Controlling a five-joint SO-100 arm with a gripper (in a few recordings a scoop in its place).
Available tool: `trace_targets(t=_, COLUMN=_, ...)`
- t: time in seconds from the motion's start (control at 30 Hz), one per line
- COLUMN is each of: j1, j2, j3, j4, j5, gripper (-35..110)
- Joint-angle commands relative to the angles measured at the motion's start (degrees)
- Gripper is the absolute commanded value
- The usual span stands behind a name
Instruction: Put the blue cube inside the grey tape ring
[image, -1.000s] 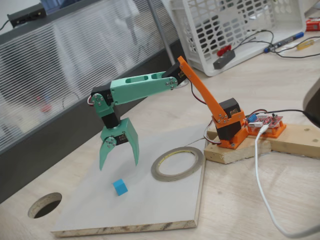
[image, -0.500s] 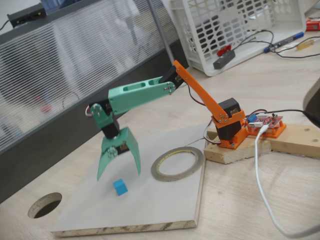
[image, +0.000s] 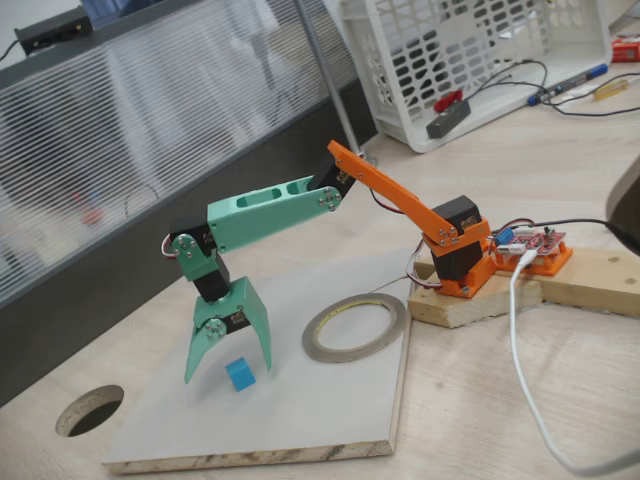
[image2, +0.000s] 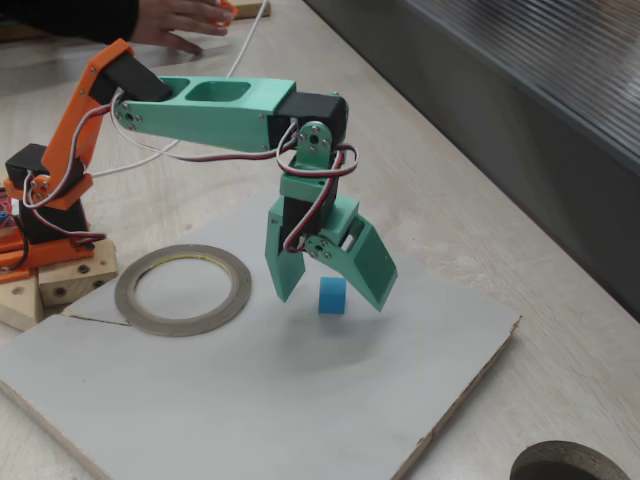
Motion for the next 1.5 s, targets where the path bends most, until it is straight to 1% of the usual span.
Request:
trace_targets(t=0.0, j1=-0.44, j2=1.05, j3=-0.88, j4=1.41, j5=0.35, gripper=83)
trace_targets(t=0.1, j1=-0.44, j2=1.05, j3=-0.88, j4=1.14, j5=0.35, gripper=82)
trace_targets(t=0.17, j1=-0.44, j2=1.05, j3=-0.88, j4=1.14, j5=0.26, gripper=77)
trace_targets(t=0.4, j1=-0.44, j2=1.05, j3=-1.49, j4=0.88, j5=0.26, gripper=45)
trace_targets(t=0.53, j1=-0.44, j2=1.05, j3=-1.49, j4=0.35, j5=0.26, gripper=30)
trace_targets(t=0.7, j1=-0.35, j2=1.76, j3=-0.88, j4=-8.70, j5=0.26, gripper=19)
trace_targets(t=0.8, j1=-0.35, j2=1.85, j3=-0.88, j4=-11.25, j5=0.26, gripper=16)
trace_targets(t=1.13, j1=-0.44, j2=2.90, j3=1.41, j4=-10.81, j5=0.62, gripper=15)
trace_targets(t=1.2, j1=-0.44, j2=7.47, j3=6.59, j4=-11.16, j5=0.44, gripper=15)
trace_targets(t=1.37, j1=-0.35, j2=25.84, j3=21.18, j4=-11.34, j5=0.44, gripper=15)
trace_targets(t=1.47, j1=-0.18, j2=31.64, j3=28.21, j4=-11.34, j5=0.35, gripper=15)
